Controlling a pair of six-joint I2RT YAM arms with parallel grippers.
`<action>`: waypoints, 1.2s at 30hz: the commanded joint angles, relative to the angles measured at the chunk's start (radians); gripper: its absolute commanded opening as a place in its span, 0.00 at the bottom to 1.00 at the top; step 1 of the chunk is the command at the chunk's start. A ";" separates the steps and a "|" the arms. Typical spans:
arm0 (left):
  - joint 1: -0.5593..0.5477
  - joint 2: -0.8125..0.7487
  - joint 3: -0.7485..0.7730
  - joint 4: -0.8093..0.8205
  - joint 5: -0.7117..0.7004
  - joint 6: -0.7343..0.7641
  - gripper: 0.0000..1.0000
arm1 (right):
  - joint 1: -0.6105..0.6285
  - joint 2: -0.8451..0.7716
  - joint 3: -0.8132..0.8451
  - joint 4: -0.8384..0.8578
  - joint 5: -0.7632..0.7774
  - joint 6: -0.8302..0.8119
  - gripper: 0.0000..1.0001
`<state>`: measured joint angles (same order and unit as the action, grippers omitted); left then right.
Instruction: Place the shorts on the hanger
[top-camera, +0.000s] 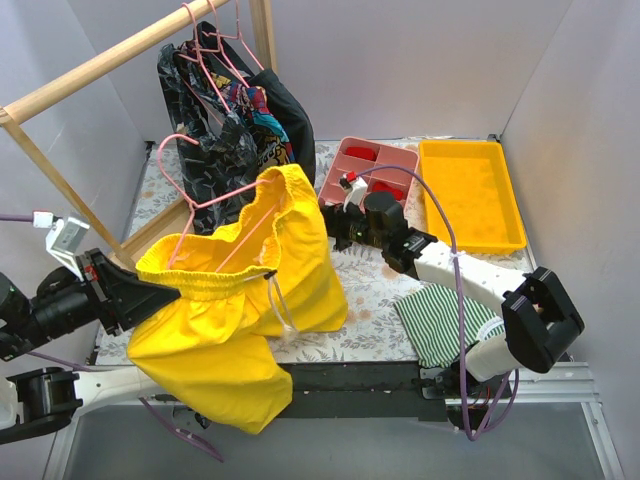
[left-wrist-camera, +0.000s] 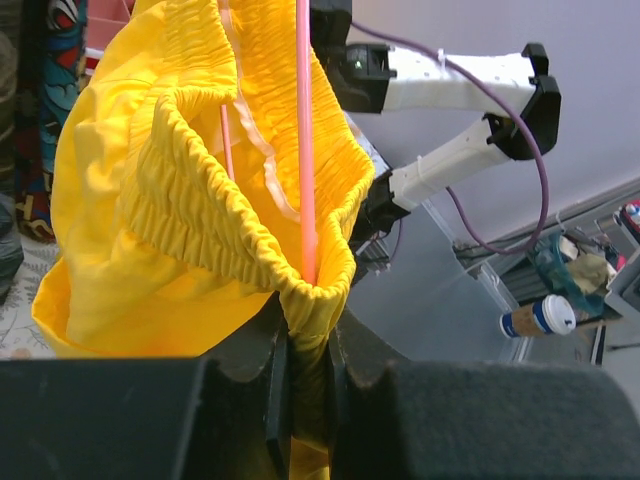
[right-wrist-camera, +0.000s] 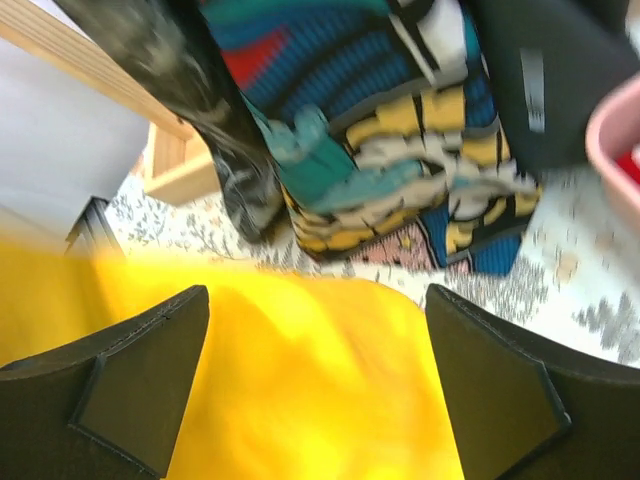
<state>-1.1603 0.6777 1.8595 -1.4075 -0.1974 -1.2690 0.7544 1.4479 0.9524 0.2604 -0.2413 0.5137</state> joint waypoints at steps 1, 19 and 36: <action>0.022 -0.021 0.060 0.021 -0.103 0.010 0.00 | 0.046 -0.035 -0.021 0.181 -0.030 0.072 0.95; 0.203 -0.023 0.072 0.030 -0.286 0.123 0.00 | 0.329 0.193 0.201 0.200 -0.035 0.256 0.94; 0.266 0.025 -0.037 0.074 -0.579 0.122 0.00 | 0.367 0.307 0.407 0.080 0.098 0.211 0.93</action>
<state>-0.8986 0.6640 1.8271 -1.3930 -0.6346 -1.1271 1.1130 1.8069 1.3209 0.3531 -0.2287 0.7792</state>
